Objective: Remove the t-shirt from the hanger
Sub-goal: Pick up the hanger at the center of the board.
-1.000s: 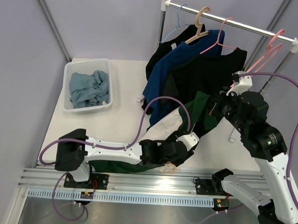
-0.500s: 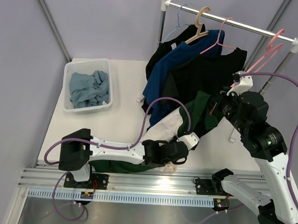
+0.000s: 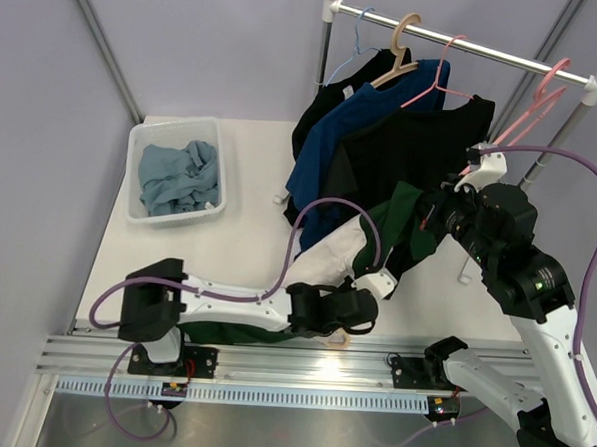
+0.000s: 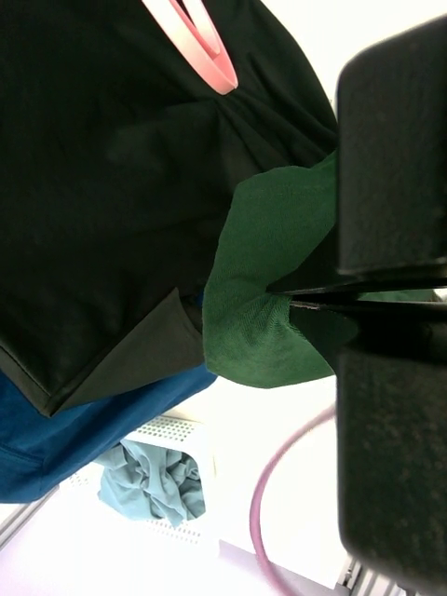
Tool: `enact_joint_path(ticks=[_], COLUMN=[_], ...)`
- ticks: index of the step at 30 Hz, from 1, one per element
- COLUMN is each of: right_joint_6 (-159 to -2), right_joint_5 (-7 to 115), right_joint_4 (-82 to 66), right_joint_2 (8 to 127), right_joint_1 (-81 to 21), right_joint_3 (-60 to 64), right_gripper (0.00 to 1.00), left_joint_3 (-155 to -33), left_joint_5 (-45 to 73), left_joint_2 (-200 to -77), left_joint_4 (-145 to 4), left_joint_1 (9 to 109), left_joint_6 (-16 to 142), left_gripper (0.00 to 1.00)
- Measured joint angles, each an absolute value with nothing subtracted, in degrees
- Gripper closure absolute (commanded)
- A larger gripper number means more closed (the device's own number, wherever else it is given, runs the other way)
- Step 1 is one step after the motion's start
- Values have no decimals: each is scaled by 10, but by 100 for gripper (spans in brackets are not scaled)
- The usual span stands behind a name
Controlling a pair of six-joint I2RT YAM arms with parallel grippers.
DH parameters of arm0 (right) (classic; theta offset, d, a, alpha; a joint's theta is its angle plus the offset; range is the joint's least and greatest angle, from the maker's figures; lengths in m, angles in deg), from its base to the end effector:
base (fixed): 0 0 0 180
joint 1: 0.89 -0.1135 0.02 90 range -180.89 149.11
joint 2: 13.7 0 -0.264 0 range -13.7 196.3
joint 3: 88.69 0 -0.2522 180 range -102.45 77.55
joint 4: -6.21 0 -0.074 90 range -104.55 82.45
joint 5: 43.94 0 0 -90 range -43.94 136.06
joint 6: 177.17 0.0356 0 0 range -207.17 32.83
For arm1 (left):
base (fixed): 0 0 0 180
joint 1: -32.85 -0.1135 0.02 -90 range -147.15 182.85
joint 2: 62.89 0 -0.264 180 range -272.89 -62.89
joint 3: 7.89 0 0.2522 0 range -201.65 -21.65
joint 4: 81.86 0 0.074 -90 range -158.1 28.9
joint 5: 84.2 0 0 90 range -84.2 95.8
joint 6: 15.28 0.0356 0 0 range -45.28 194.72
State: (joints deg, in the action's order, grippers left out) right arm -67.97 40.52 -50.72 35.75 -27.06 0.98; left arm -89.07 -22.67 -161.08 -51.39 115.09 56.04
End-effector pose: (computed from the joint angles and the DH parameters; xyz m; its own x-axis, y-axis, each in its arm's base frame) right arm 0.1310 0.0605 0.4489 -0.3513 0.1921 -0.9163 -0.2543 0.9224 0.2908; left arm 0.0668 -0.3643 0.2234 -0.3593 0.5516 -0.7528 0.7520 0.6488 0.1164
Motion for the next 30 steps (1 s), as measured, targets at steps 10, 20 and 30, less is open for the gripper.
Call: enact_joint_path(ticks=[10, 20, 30], right_joint_6=[-681, -679, -680], right_joint_5=[360, 334, 322], right_joint_4=[-509, -532, -607], right_joint_2=[394, 509, 610], right_joint_1=[-271, -271, -272], right_joint_3=[-6, -154, -194], right_gripper=[100, 100, 100], left_joint_3=[-816, -759, -723], left_joint_5=[-94, 57, 93], left_joint_2=[-1245, -1072, -946], left_joint_4=[-452, -395, -356], left_joint_1=[1165, 1164, 1163], left_joint_6=[542, 495, 492], left_gripper=[100, 100, 100])
